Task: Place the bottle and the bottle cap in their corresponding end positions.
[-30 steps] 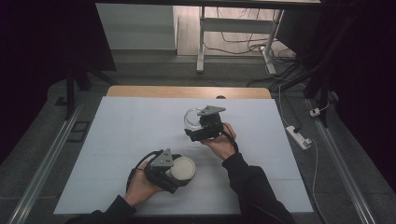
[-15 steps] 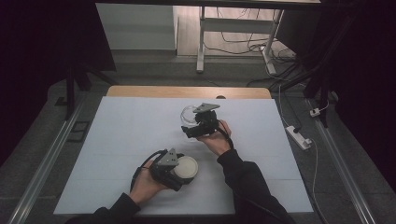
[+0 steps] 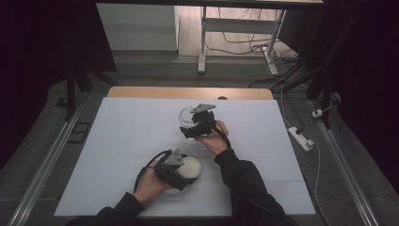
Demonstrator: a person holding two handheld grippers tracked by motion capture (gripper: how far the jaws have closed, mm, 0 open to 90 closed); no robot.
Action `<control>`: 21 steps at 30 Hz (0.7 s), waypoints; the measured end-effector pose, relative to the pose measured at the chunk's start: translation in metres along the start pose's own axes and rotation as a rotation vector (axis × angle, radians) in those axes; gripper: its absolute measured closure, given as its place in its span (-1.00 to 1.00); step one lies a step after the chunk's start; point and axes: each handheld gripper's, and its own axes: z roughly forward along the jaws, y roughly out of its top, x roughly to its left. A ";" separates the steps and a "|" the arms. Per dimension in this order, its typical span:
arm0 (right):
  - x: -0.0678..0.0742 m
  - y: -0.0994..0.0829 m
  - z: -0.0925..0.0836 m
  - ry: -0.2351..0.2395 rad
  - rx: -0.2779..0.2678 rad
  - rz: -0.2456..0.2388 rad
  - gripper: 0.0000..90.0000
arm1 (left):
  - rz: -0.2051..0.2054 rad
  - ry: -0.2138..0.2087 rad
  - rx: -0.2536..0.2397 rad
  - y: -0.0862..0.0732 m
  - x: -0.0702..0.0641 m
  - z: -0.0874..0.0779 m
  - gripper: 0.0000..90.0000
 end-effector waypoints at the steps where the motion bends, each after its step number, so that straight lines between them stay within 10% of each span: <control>1: -0.001 0.000 0.001 -0.003 0.002 -0.003 -0.86 | -0.002 -0.004 0.005 0.000 0.001 0.001 -0.82; 21: -0.006 -0.010 0.011 -0.008 0.014 -0.002 -0.86 | 0.022 -0.012 0.136 0.005 0.003 0.018 -0.82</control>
